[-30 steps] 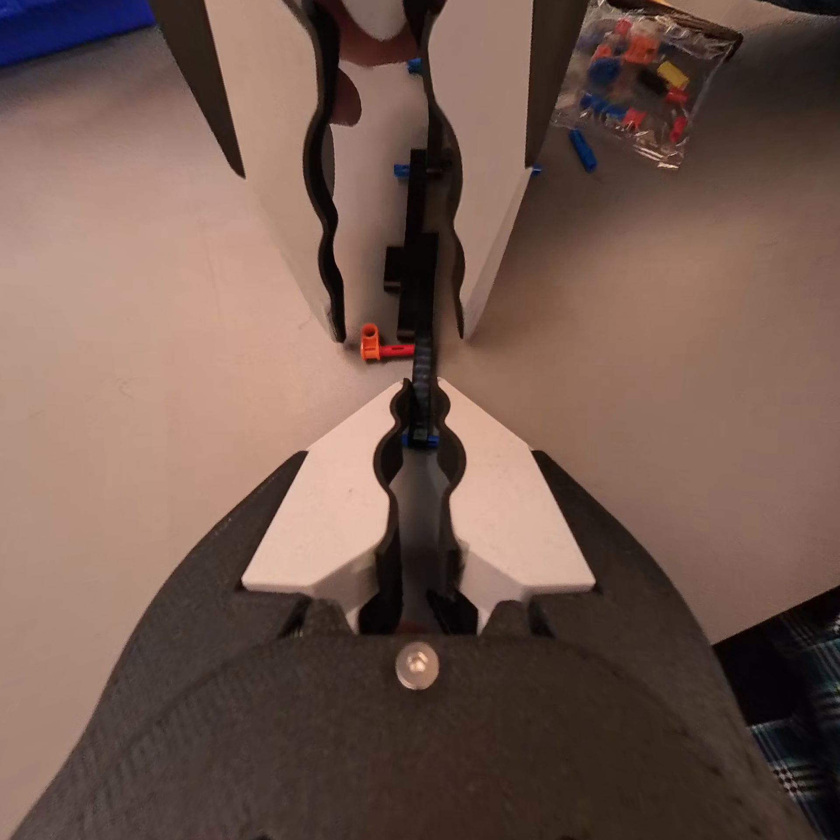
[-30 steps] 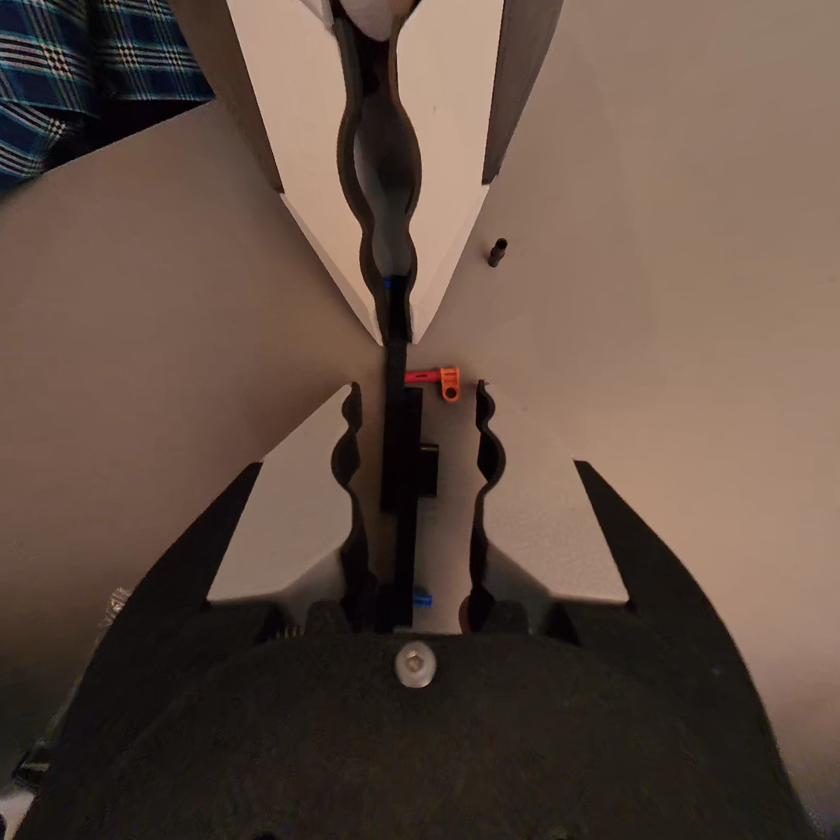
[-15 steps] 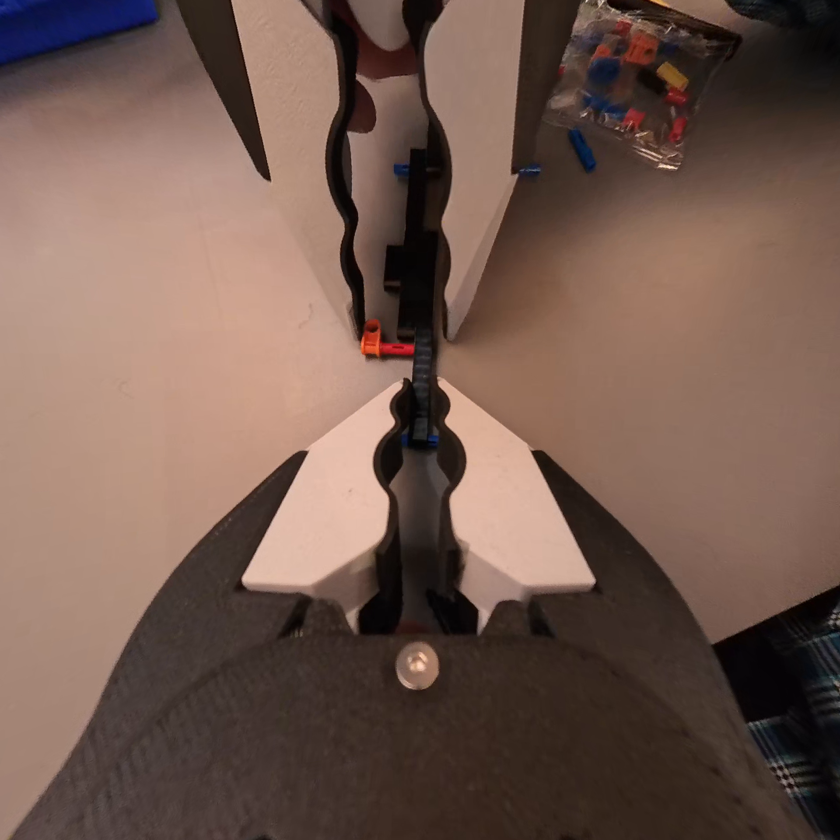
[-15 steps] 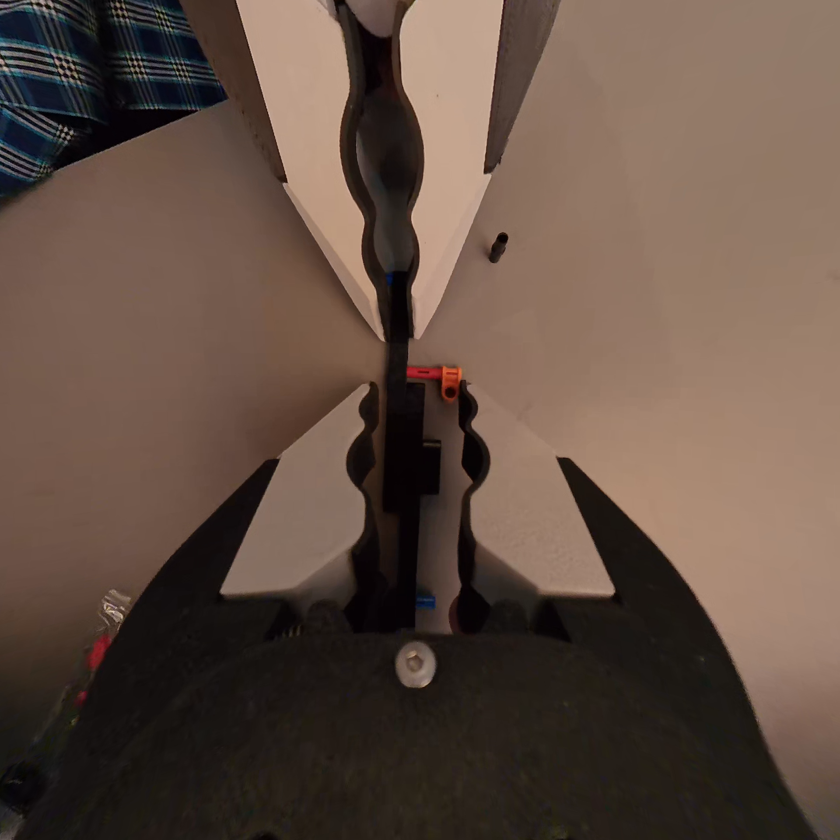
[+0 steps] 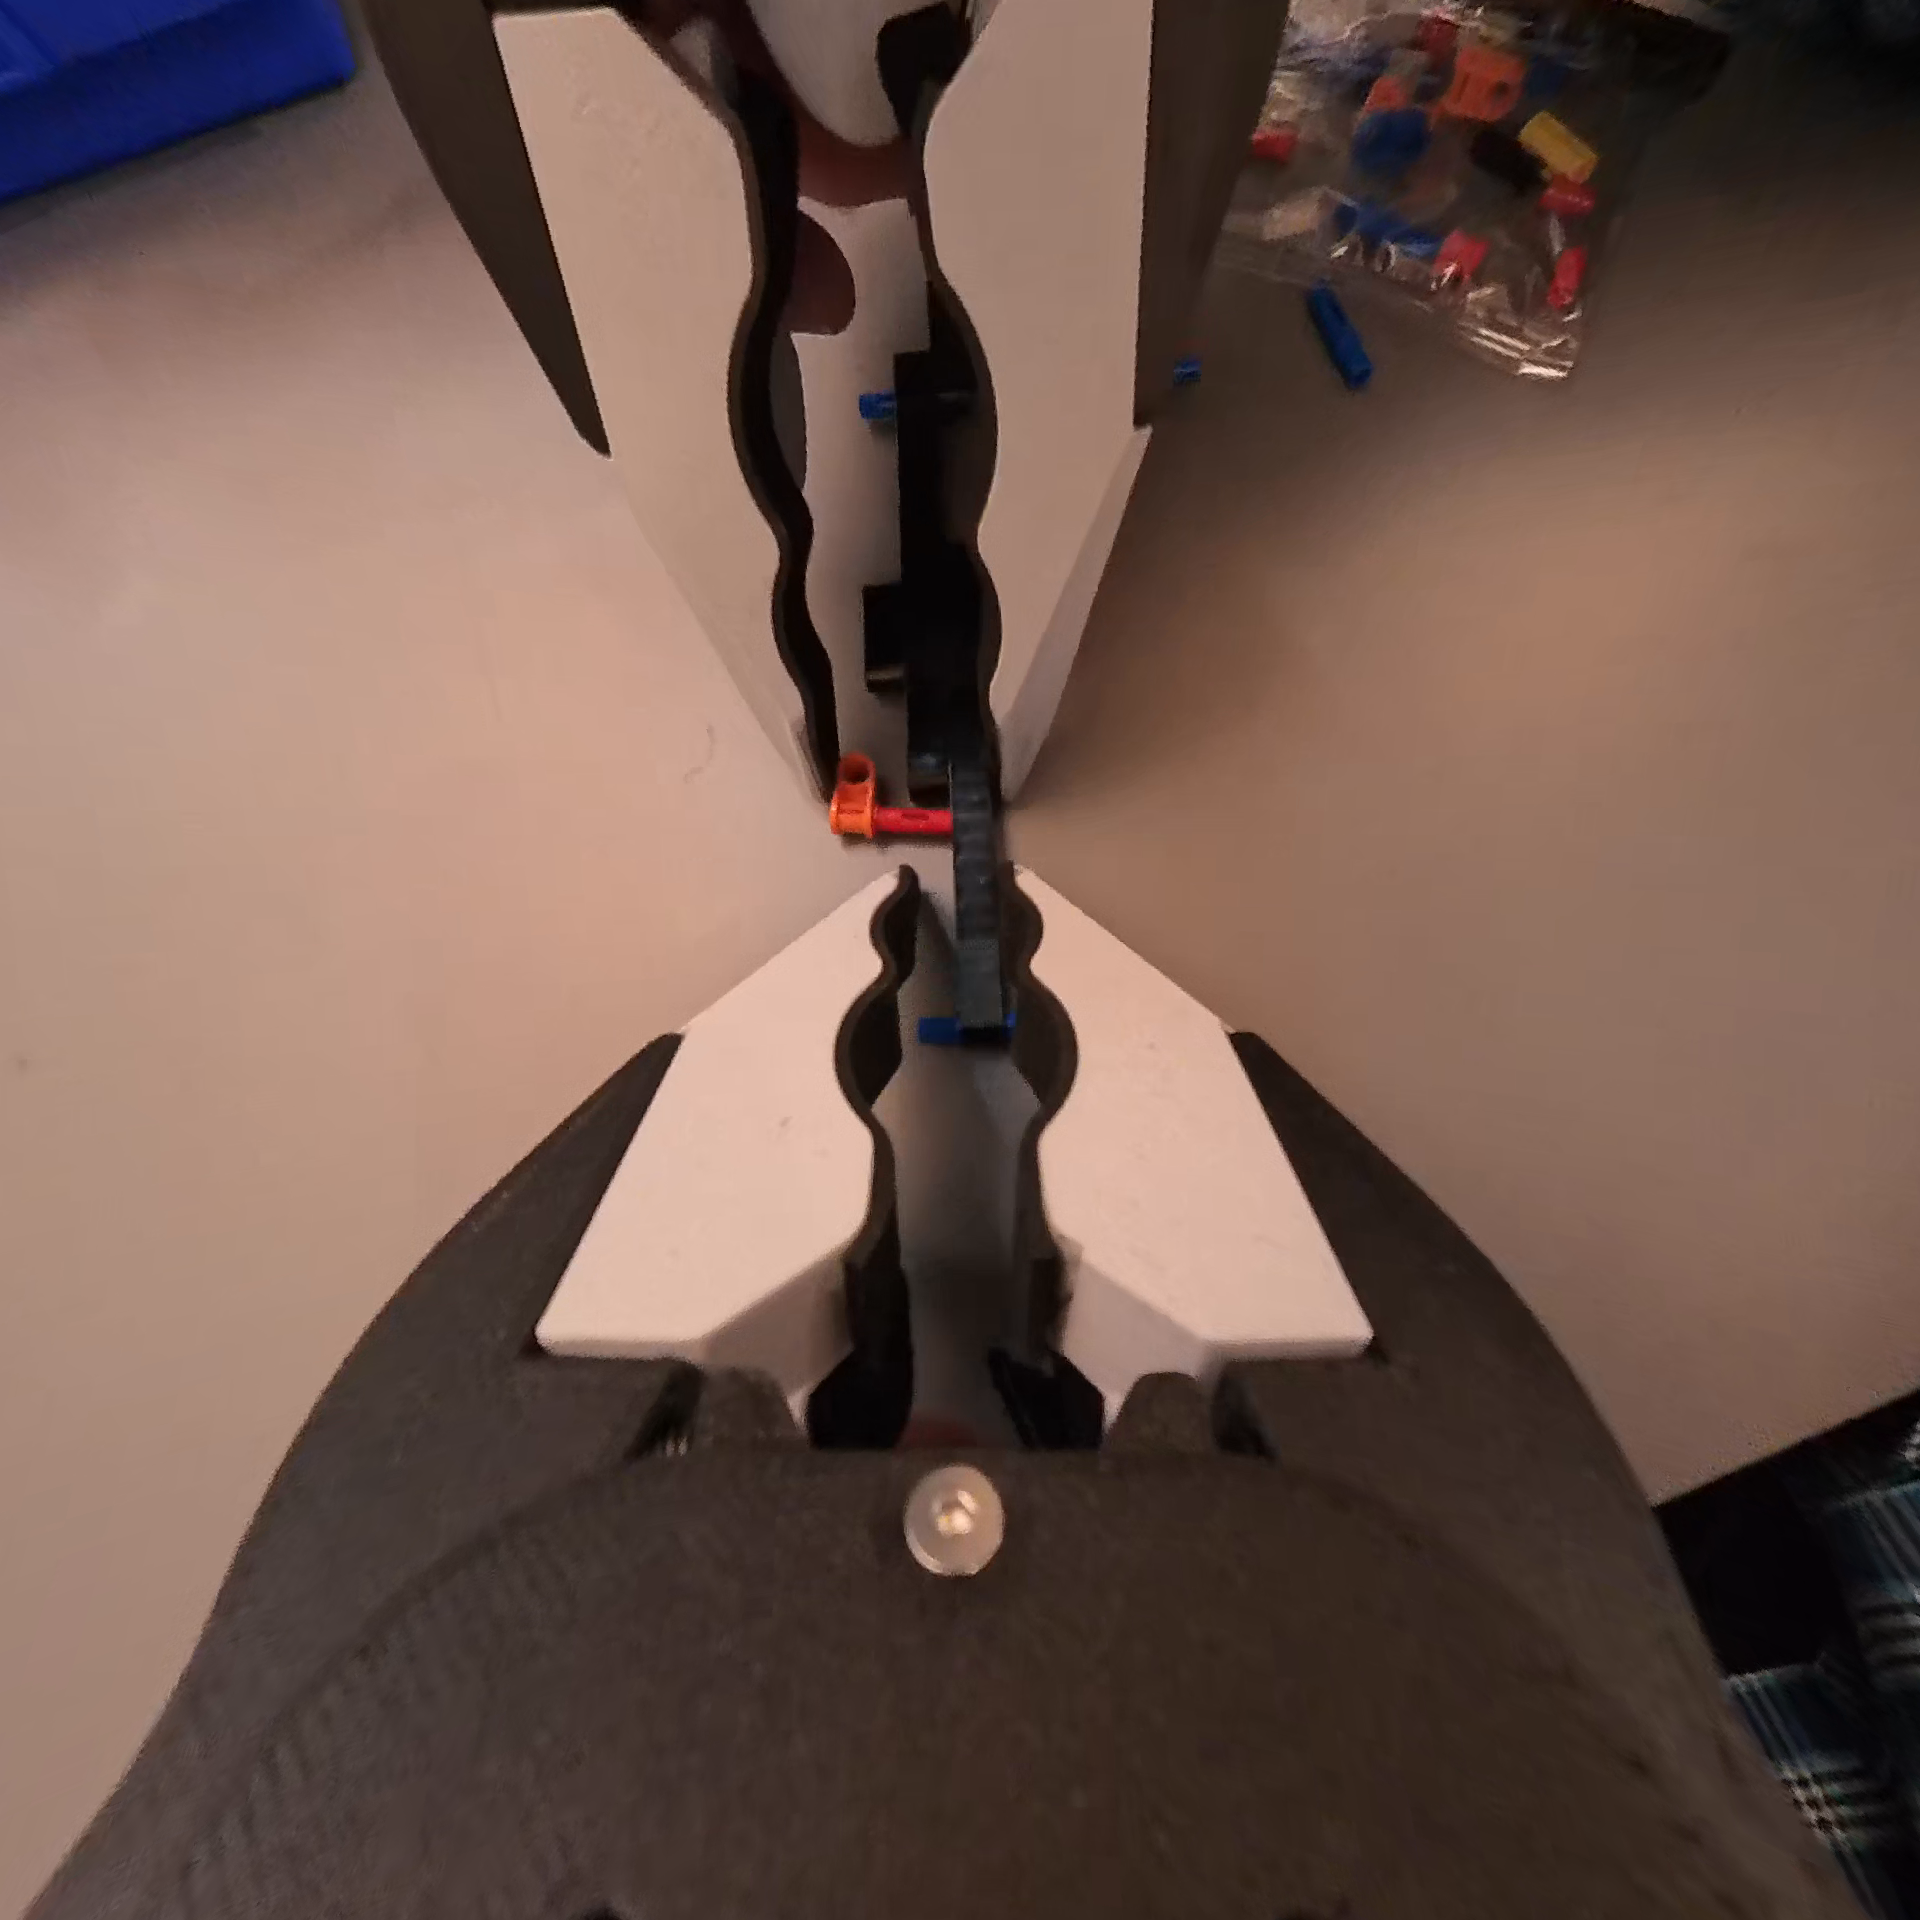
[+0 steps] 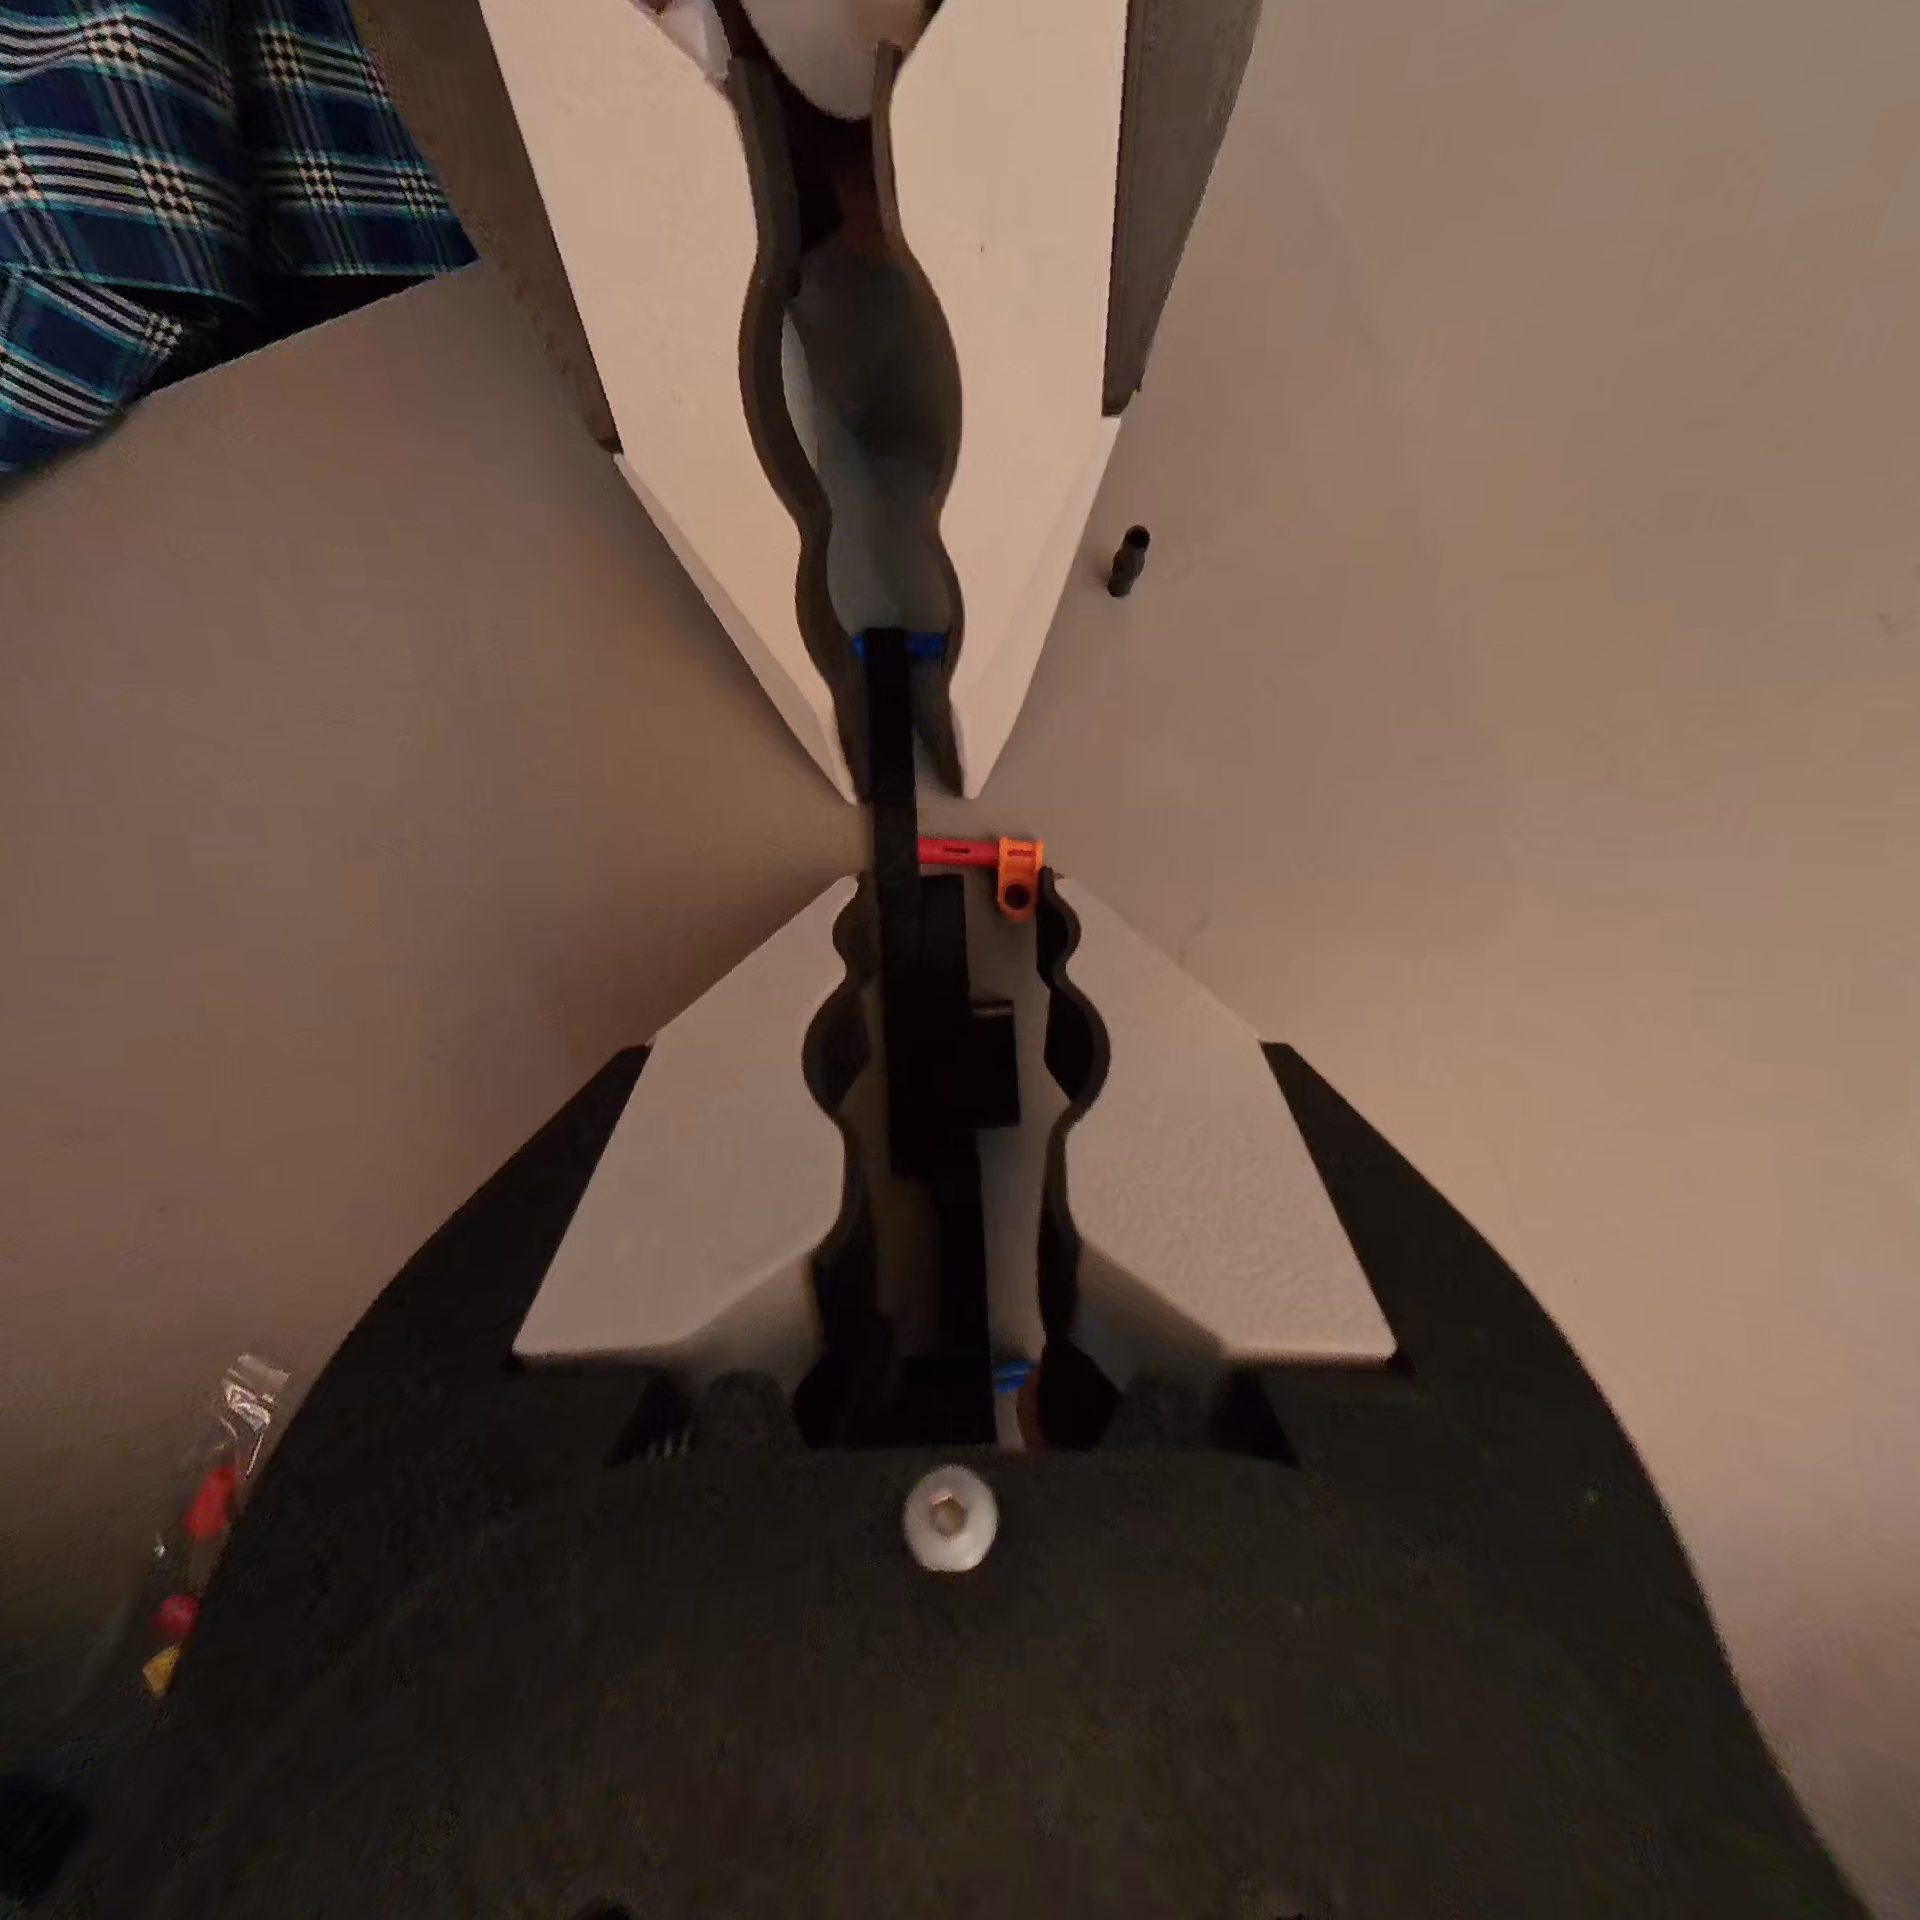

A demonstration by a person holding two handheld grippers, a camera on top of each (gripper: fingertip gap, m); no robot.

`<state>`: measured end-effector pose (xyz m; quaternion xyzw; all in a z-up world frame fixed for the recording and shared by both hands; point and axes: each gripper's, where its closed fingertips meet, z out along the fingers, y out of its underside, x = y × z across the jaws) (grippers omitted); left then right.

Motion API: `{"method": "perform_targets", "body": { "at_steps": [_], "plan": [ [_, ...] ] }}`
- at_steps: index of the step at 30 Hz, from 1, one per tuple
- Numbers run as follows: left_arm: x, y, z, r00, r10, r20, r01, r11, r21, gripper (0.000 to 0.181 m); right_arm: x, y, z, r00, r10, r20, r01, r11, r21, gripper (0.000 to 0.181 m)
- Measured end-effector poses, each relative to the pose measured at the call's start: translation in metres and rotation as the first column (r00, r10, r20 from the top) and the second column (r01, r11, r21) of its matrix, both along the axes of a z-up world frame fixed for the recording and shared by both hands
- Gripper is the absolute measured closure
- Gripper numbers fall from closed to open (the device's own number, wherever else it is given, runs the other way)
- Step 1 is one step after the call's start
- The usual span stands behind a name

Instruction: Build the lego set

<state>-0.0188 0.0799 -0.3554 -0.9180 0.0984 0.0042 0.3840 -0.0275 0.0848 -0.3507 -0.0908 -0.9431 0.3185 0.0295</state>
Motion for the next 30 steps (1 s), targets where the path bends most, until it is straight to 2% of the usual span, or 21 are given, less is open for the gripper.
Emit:
{"method": "perform_targets", "body": {
  "at_steps": [5,10,30],
  "plan": [
    [0.0036,0.0068,-0.0006,0.999,-0.033,-0.017,0.032,0.999,-0.029,0.172,0.0000,-0.0008,0.0005,1.000,0.003,-0.002,-0.003,1.000,0.008,0.154],
    [0.0045,0.0079,-0.0008,0.999,-0.018,0.031,0.018,1.000,-0.002,0.173,-0.0003,-0.0008,0.0010,1.000,-0.002,-0.002,0.002,1.000,-0.005,0.154],
    [0.0046,0.0082,-0.0008,0.999,-0.017,0.032,0.017,1.000,0.014,0.175,-0.0001,0.0008,0.0008,1.000,0.000,-0.003,0.000,1.000,-0.016,0.154]
  ]
}}
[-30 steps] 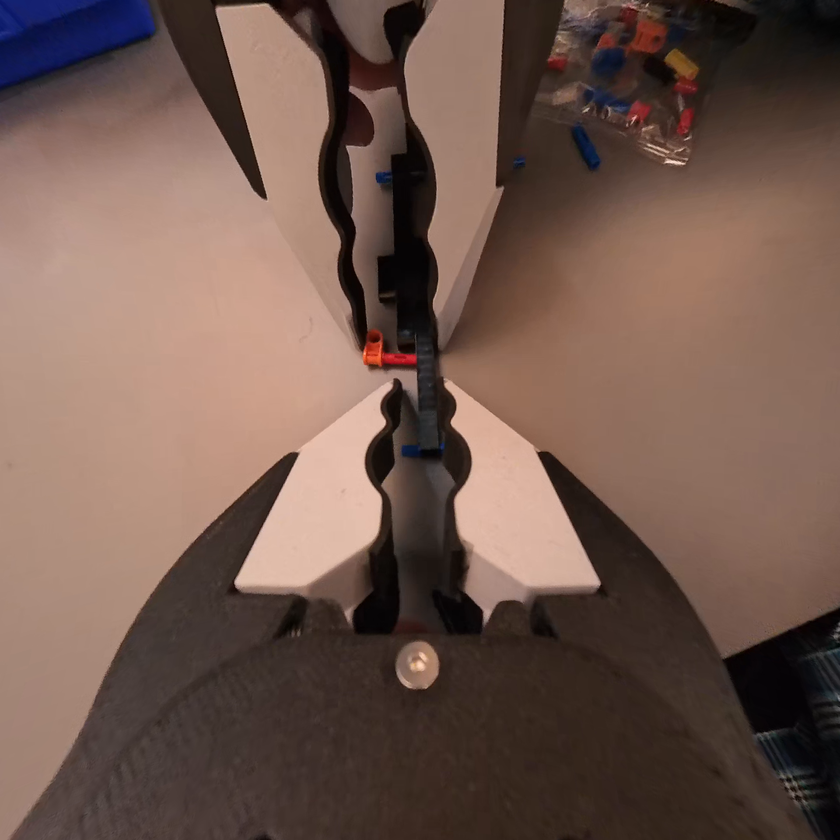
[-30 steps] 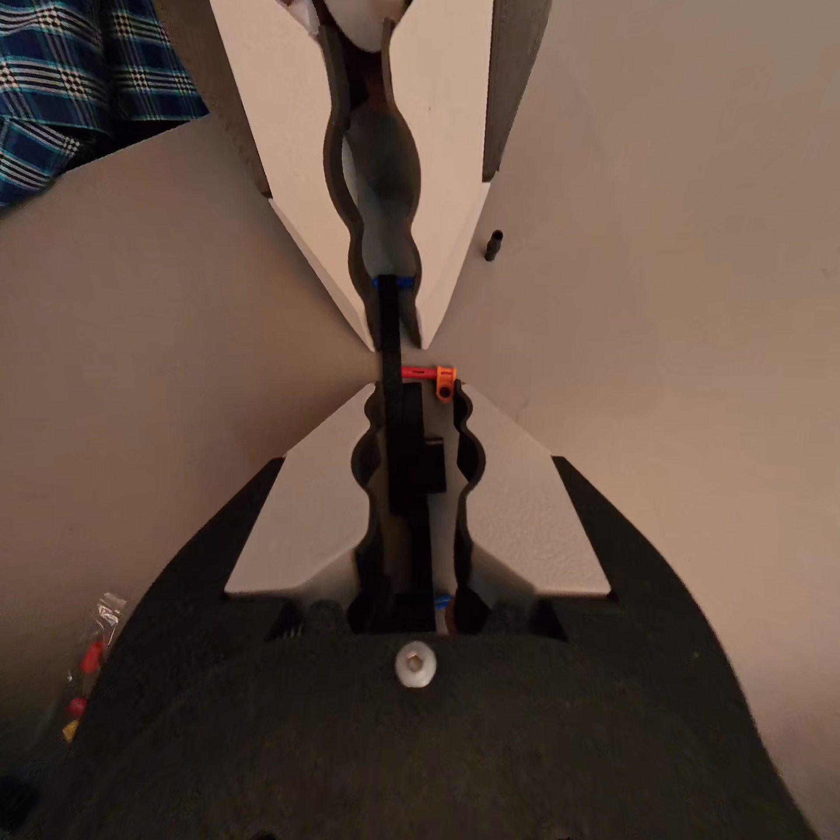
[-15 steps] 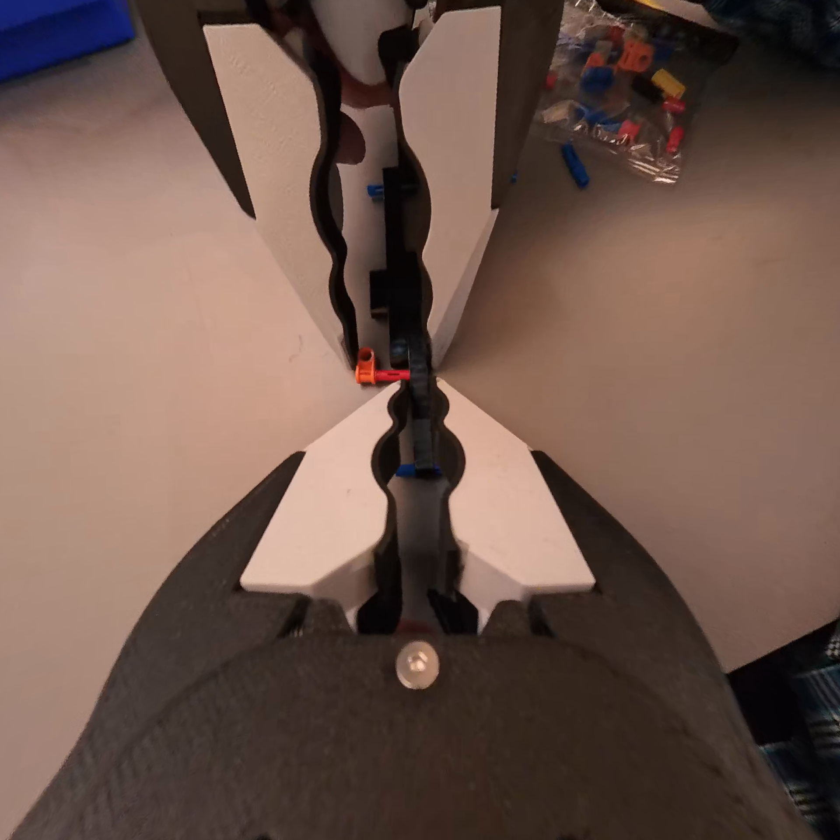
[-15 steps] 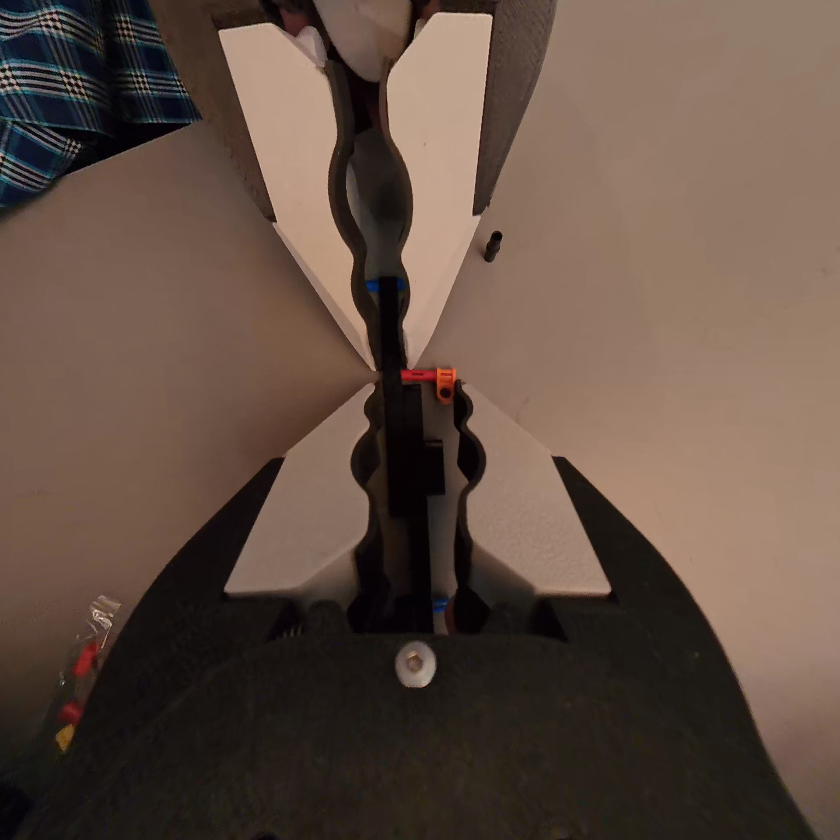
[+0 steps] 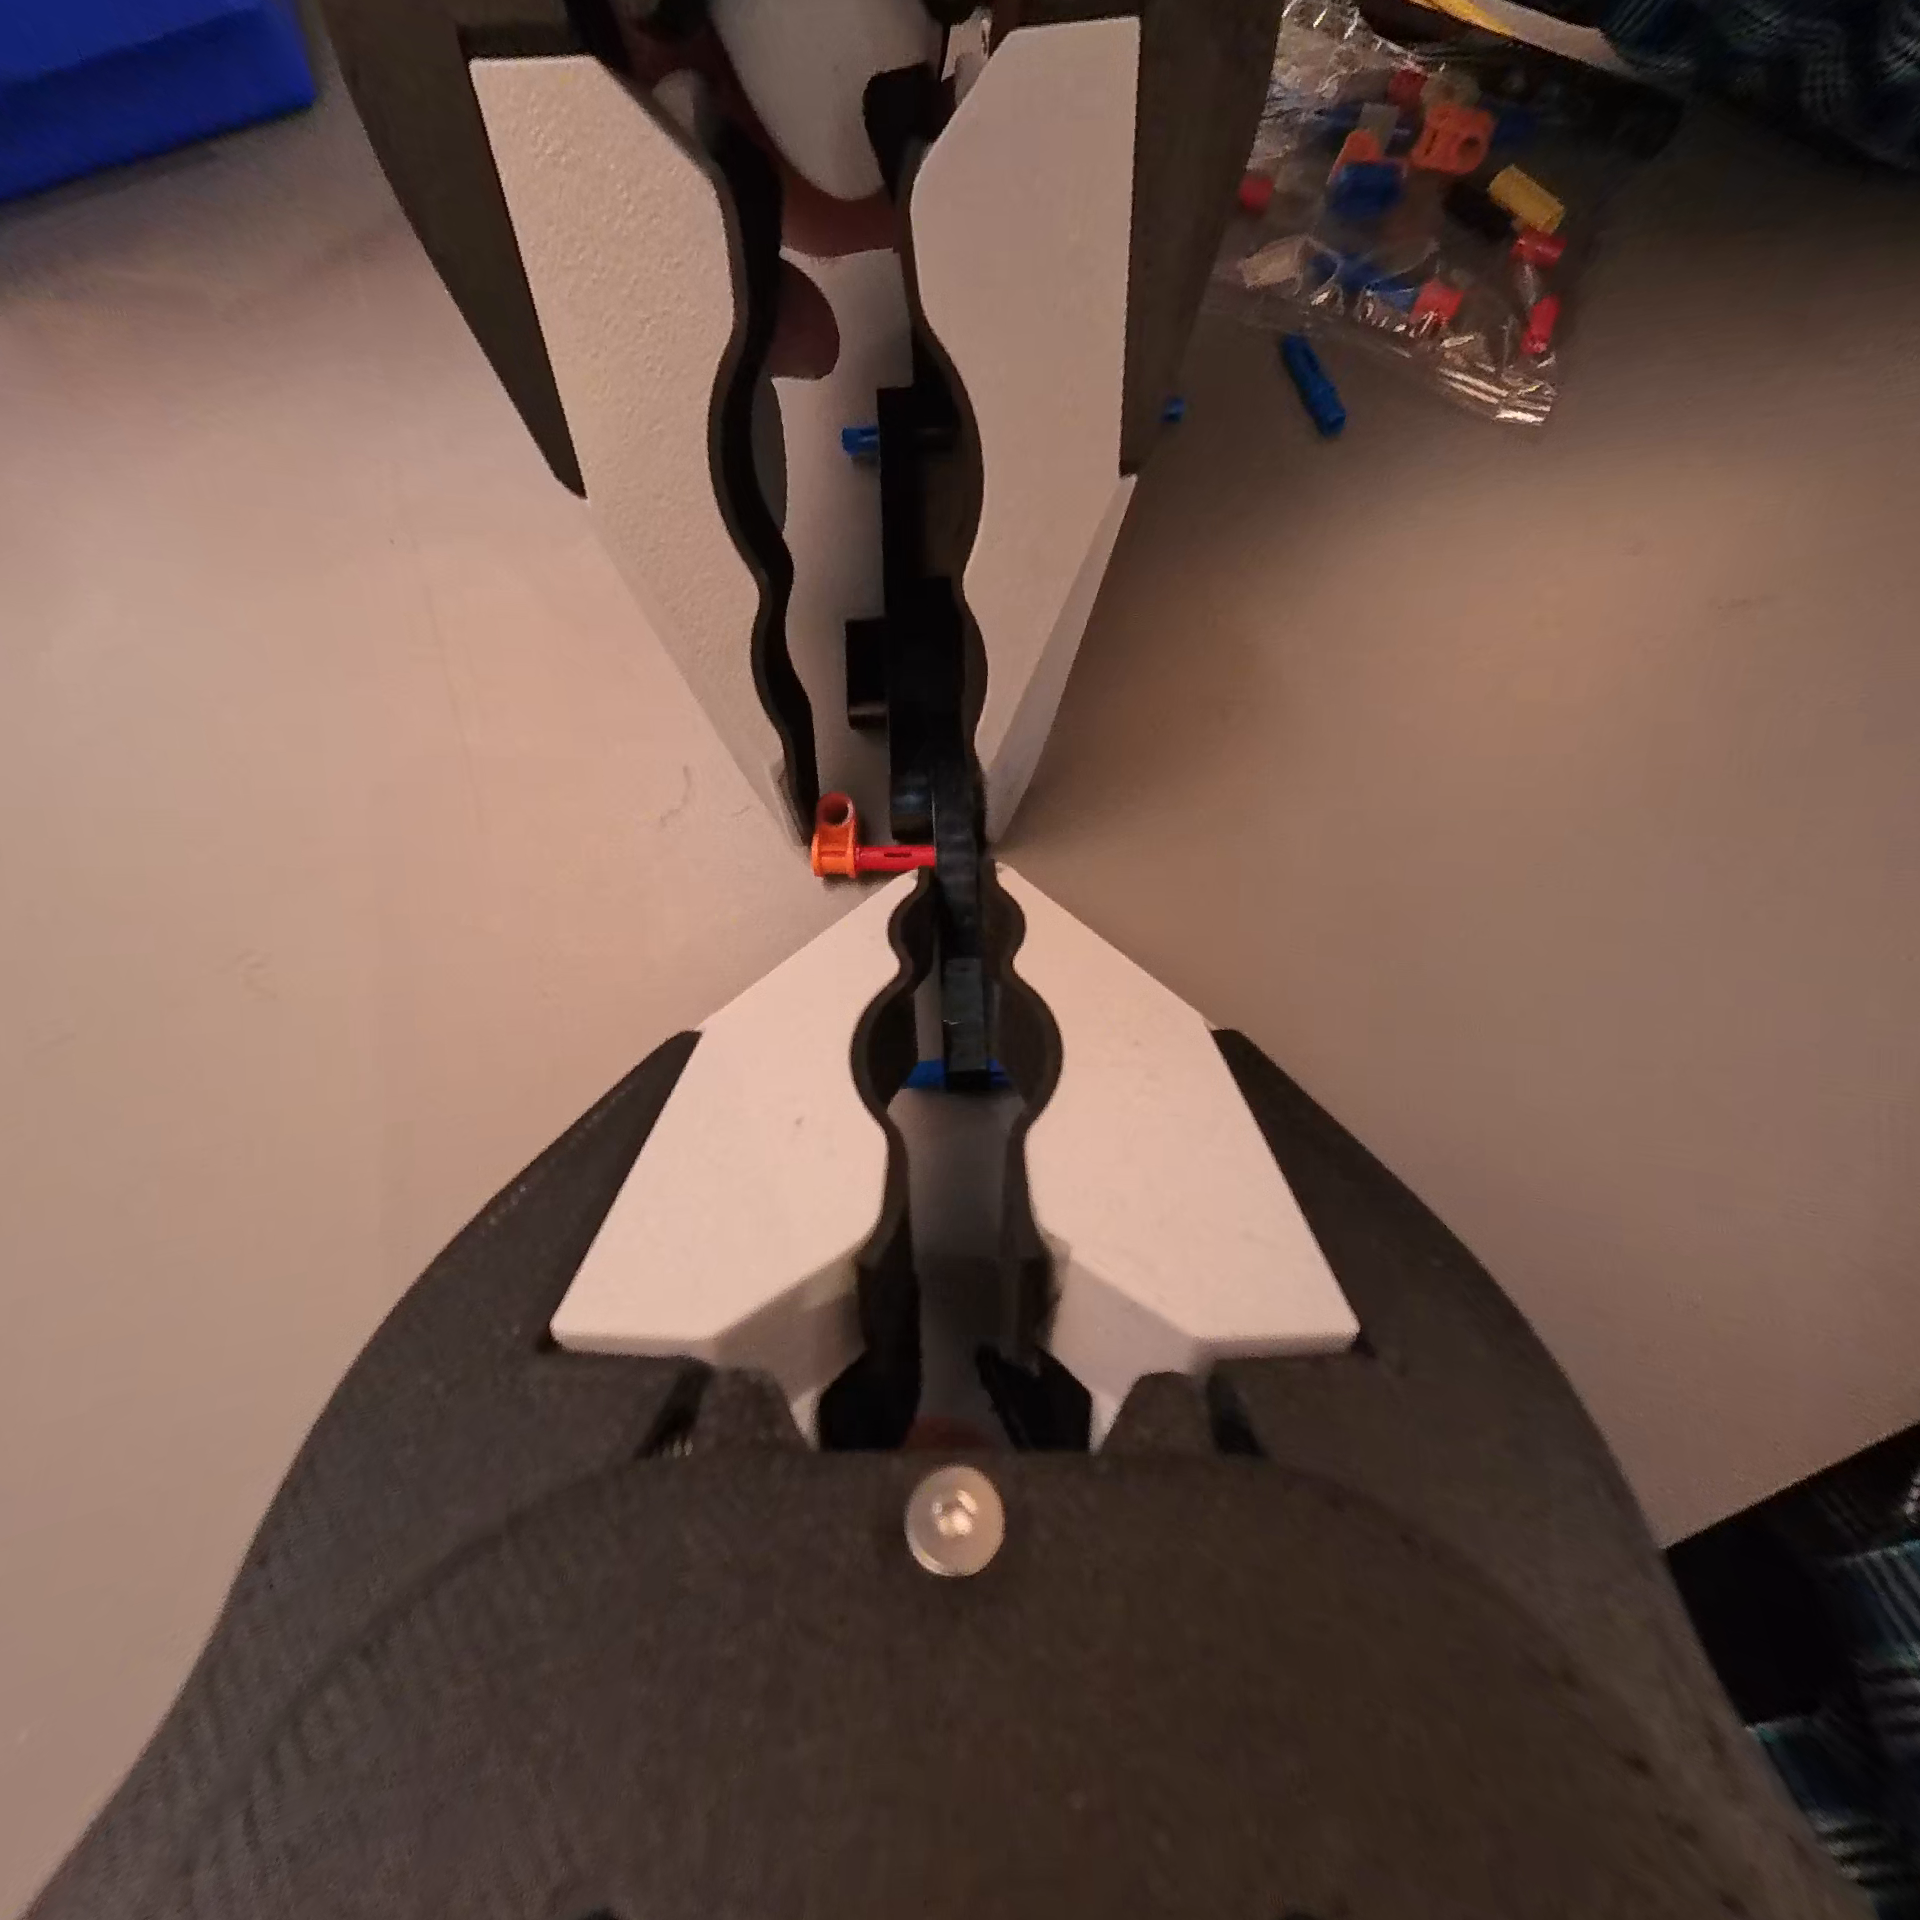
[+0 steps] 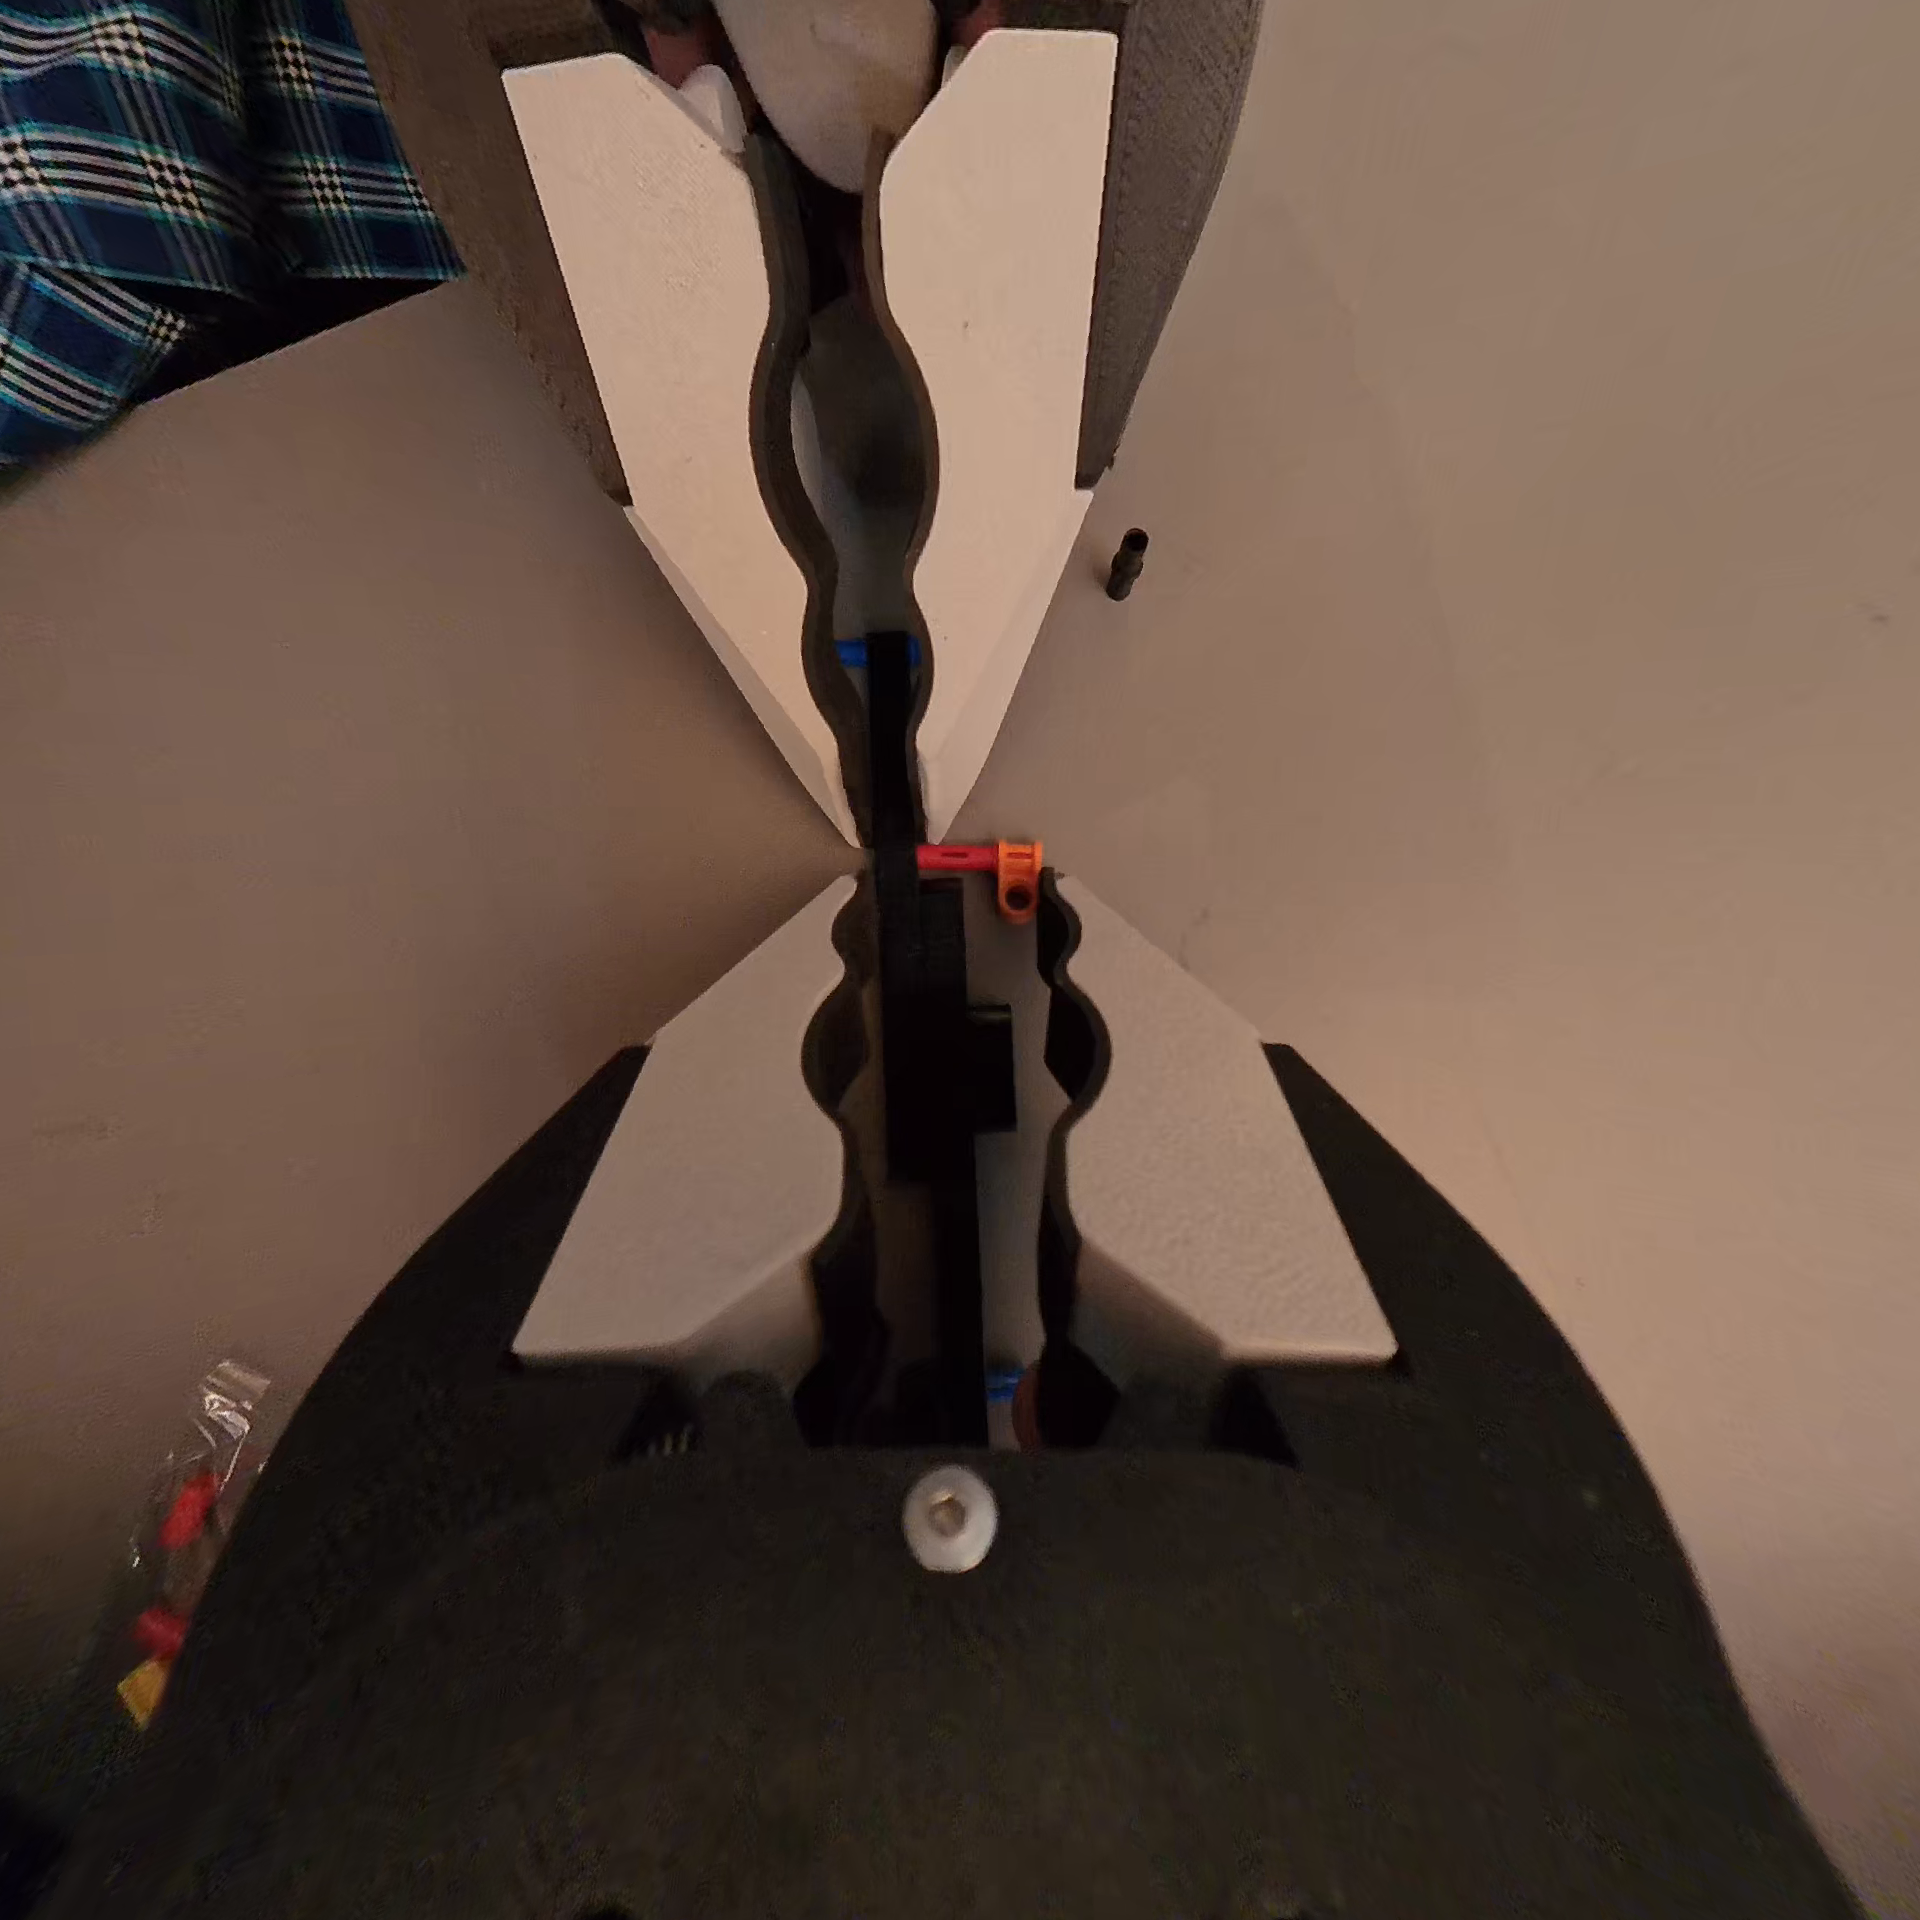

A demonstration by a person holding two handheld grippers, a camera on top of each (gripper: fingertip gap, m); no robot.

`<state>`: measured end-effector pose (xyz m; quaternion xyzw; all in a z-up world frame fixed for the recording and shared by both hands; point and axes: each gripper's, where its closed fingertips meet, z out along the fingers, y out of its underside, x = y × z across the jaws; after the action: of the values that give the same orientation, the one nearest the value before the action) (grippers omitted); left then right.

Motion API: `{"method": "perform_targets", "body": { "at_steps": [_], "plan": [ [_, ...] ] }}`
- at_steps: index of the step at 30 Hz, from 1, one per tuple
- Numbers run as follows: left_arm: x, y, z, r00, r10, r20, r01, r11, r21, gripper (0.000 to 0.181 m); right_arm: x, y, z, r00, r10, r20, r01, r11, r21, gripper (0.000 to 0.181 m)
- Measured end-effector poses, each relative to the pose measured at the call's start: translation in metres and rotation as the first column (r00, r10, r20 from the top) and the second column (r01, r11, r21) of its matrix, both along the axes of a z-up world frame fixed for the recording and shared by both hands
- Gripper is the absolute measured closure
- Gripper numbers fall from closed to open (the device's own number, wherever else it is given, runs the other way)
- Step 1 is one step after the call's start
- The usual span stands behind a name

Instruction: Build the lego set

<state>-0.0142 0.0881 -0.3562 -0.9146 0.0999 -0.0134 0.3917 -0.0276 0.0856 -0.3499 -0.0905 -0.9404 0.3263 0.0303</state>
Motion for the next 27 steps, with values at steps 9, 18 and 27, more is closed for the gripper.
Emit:
{"method": "perform_targets", "body": {
  "at_steps": [9,18,27],
  "plan": [
    [-0.0002,-0.0002,-0.0001,1.000,0.000,0.000,0.000,1.000,0.000,0.175,0.0005,0.0014,-0.0006,1.000,0.001,0.000,-0.001,1.000,-0.002,0.154],
    [-0.0003,-0.0004,-0.0003,1.000,0.000,-0.002,0.000,1.000,0.001,0.175,0.0009,0.0027,-0.0013,1.000,0.000,0.000,0.000,1.000,-0.003,0.154],
    [-0.0004,-0.0003,-0.0004,1.000,0.001,-0.003,-0.001,1.000,0.002,0.175,0.0009,0.0034,-0.0018,1.000,-0.003,0.001,0.003,1.000,-0.002,0.154]
  ]
}}
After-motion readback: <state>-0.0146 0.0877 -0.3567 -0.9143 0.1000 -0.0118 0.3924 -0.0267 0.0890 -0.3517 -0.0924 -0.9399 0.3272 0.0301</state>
